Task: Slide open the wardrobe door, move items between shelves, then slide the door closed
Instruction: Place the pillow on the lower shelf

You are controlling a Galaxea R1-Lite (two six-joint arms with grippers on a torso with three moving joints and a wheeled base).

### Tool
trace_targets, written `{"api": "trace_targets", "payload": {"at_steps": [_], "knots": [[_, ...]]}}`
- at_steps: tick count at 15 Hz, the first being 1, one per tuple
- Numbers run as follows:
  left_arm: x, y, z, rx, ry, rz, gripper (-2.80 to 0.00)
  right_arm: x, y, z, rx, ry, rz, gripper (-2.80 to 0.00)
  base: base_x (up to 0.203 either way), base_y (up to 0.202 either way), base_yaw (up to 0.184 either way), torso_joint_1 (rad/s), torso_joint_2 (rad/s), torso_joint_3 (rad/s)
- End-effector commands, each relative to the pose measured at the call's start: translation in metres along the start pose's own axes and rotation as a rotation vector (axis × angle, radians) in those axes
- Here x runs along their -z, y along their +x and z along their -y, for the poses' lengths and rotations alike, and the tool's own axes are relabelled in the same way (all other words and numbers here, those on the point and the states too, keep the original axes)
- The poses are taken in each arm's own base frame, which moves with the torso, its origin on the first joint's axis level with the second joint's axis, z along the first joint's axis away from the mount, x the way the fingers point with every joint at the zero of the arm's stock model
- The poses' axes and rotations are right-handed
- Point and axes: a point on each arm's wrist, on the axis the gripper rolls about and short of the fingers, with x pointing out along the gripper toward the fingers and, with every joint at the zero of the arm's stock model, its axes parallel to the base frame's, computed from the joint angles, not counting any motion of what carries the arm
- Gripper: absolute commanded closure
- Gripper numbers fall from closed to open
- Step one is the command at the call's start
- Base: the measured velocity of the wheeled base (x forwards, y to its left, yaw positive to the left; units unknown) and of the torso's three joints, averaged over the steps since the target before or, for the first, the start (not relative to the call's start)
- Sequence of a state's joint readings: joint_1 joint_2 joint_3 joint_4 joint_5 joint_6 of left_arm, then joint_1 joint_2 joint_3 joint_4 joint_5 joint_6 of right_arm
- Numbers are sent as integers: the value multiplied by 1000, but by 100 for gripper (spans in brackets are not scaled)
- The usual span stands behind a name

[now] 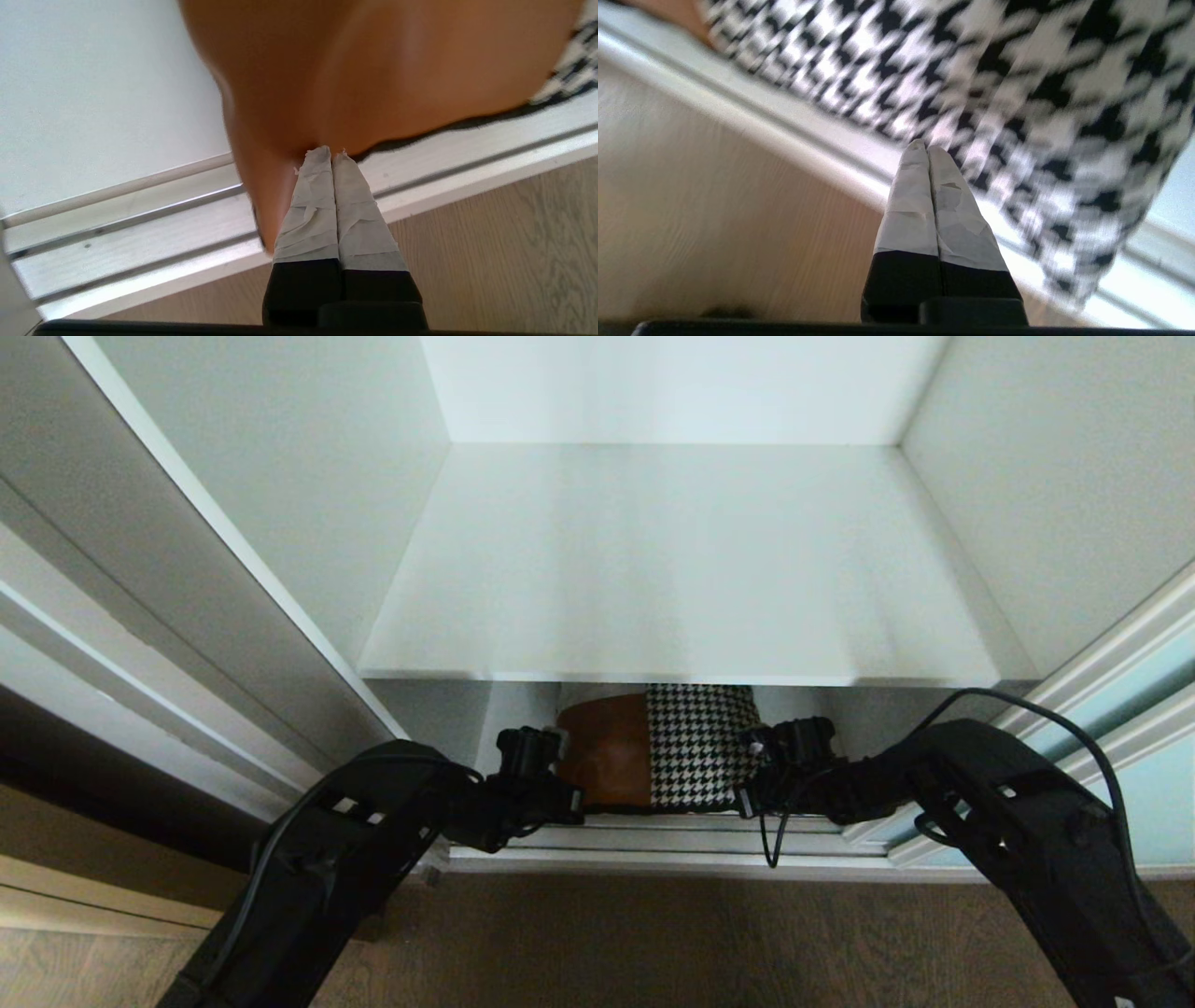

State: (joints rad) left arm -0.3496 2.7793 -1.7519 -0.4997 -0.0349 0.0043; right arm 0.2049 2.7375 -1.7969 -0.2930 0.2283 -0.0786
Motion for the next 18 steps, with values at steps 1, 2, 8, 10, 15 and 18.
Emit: {"api": "trace_targets", "payload": {"at_steps": [1, 2, 8, 10, 15, 18], "knots": [[-17, -22, 1, 2, 8, 38, 0, -14, -27, -6, -4, 2, 0, 0, 0, 0, 0, 0, 0, 0], [-27, -33, 2, 3, 15, 63, 0, -13, -38, -8, -7, 7, -17, 0, 0, 0, 0, 0, 0, 0], [-55, -86, 24, -64, 34, 80, 0, 12, -88, -25, -18, 21, -67, 0, 0, 0, 0, 0, 0, 0], [-61, -113, 32, -77, 32, 73, 0, 20, -110, -33, -24, 17, -62, 0, 0, 0, 0, 0, 0, 0], [-64, -190, 37, -175, 7, 90, 0, 37, -171, -52, -31, 0, -10, 0, 0, 0, 0, 0, 0, 0], [-76, -245, 37, -242, -6, 159, 0, 38, -224, -67, -33, -24, 74, 0, 0, 0, 0, 0, 0, 0]]}}
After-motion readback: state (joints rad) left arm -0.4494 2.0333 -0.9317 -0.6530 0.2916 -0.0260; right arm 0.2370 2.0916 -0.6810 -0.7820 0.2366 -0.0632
